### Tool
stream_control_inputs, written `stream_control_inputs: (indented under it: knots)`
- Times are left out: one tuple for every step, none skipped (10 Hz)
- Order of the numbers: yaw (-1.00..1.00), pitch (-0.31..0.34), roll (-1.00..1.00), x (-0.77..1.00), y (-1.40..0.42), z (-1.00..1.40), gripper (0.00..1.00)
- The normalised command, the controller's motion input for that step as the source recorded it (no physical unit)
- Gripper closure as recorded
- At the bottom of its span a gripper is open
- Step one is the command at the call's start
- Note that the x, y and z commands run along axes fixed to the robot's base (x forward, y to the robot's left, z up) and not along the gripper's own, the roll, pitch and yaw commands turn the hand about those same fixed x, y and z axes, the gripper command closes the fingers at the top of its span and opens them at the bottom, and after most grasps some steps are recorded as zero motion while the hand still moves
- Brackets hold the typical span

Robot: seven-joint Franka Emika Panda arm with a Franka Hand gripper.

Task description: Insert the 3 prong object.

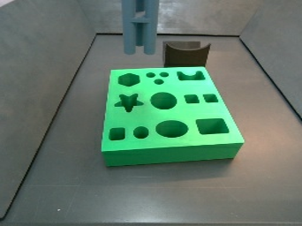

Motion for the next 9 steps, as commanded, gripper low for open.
stream_control_inputs:
  knots:
    - [-1.0, -0.043, 0.0, 0.0, 0.0, -0.41, 1.0]
    - [-1.0, -0.027, 0.01, 0.0, 0.0, -0.47, 1.0]
    - [-0.99, 0.0, 0.05, 0.19, 0.0, -0.48, 1.0]
    - [-0.81, 0.0, 0.0, 0.45, 0.12, -0.41, 1.0]
    - [-0.62, -0.016, -0.08, 0.66, 0.3, -0.27, 1.0]
    - [-0.43, -0.02, -0.07, 0.8, 0.42, -0.23, 1.0]
    - [-0.4, -0.007, -0.08, 0.78, 0.46, -0.25, 1.0]
    - [-0.61, -0.003, -0.1, 0.45, 0.35, -0.13, 1.0]
    - [-0.69, -0.004, -0.15, 0.46, 0.23, -0.17, 1.0]
